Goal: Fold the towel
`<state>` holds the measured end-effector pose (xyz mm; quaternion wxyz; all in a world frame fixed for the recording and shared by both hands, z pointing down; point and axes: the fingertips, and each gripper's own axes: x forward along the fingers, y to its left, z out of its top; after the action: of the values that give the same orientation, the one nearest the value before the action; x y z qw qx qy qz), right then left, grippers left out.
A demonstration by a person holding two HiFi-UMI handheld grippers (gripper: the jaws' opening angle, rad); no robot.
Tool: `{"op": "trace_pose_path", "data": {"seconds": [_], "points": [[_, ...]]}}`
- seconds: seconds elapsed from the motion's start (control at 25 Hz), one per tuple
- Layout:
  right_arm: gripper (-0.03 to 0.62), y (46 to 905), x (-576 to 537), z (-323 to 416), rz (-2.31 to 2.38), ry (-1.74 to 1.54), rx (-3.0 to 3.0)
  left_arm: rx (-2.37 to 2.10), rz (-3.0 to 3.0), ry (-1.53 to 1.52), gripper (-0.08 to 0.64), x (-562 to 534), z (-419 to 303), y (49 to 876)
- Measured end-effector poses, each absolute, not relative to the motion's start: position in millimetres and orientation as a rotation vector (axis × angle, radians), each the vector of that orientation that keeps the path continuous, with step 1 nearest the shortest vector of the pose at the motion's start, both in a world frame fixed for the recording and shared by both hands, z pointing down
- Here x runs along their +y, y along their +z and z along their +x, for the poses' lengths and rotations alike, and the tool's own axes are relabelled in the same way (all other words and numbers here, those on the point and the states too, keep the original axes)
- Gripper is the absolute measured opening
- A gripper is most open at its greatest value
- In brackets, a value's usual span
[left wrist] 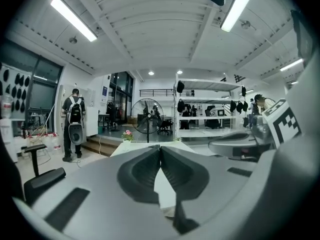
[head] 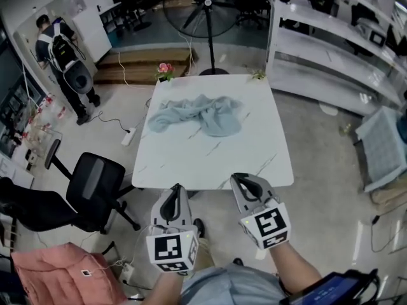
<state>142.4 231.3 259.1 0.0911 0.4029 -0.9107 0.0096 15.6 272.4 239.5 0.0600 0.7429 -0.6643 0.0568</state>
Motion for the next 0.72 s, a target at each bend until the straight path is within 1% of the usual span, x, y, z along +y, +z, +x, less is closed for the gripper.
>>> {"op": "trace_pose_path", "data": {"seconds": [0.36, 0.72], "points": [[0.018, 269.7, 110.7, 79.4, 1.265, 0.038, -2.613, -1.937, 2.254, 0.228, 0.009, 152.9, -76.0, 259.3], [0.018, 254.1, 29.9, 50.6, 1.396, 0.012, -2.517, -1.897, 2.302, 0.235, 0.009, 70.1, -137.0, 254.7]]}}
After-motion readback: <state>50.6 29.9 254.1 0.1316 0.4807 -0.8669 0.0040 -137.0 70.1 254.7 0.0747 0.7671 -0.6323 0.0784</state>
